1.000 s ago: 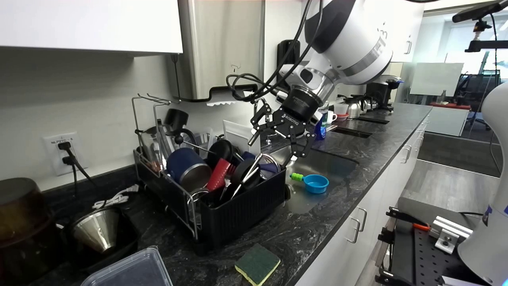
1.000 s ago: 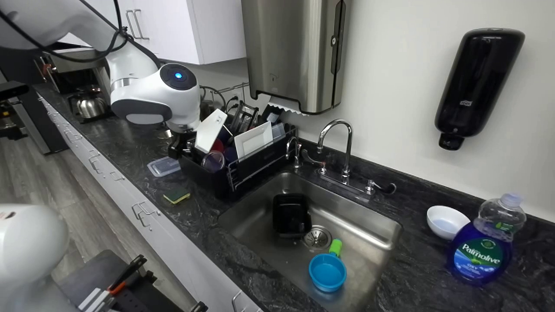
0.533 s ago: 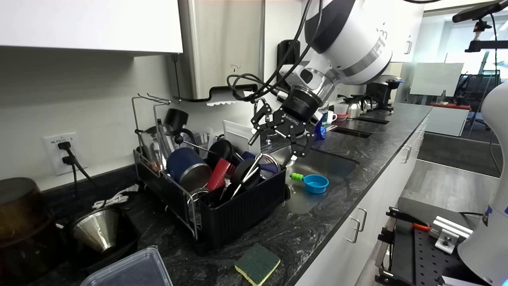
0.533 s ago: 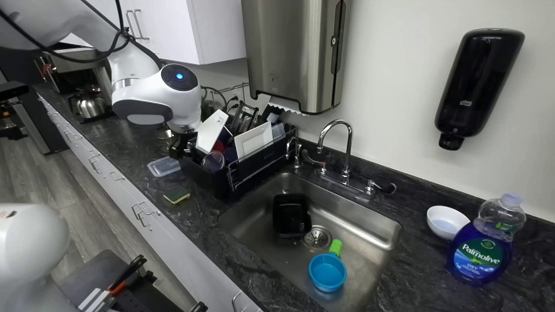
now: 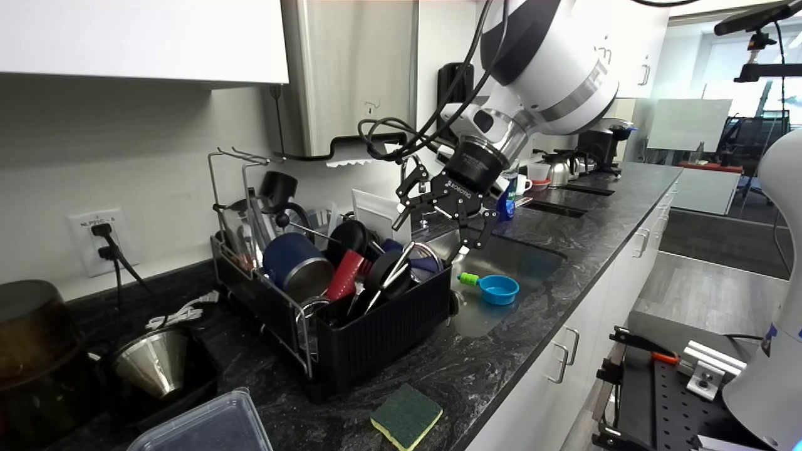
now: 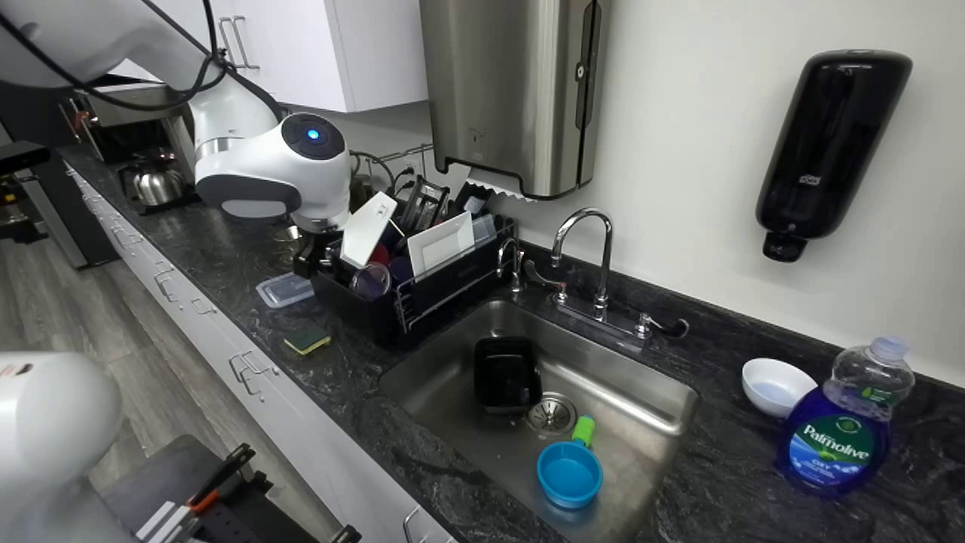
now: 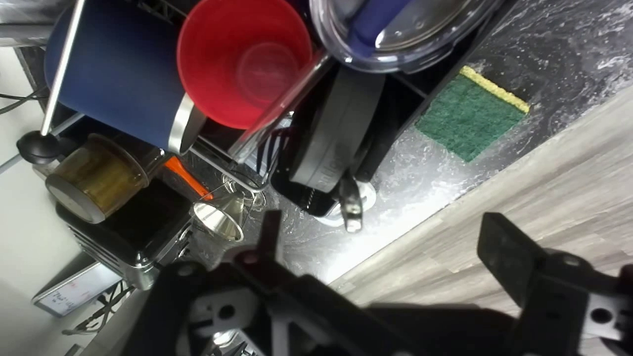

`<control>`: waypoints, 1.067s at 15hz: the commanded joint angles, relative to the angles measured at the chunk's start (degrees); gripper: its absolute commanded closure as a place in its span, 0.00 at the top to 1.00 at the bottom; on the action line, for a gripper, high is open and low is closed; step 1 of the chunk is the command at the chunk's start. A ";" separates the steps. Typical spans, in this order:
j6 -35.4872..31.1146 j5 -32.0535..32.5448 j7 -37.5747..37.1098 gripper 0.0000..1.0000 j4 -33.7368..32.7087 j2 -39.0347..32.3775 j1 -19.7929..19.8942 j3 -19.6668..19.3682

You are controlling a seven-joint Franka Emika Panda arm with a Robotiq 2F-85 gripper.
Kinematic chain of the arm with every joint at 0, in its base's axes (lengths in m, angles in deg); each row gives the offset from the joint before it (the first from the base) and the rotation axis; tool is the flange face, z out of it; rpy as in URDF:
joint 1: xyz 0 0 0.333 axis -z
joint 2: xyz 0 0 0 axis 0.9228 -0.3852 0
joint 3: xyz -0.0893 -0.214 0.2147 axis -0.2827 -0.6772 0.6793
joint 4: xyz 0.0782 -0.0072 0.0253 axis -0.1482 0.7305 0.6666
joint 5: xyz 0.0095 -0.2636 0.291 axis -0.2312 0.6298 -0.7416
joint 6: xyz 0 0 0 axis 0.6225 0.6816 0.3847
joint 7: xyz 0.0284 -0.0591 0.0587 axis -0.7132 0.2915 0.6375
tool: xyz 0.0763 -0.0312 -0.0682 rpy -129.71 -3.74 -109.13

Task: Move the knife from the left side of the drying rack to the right side.

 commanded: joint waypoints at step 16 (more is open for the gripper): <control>-4.84 4.20 0.00 0.25 -0.02 0.41 -8.01 -6.72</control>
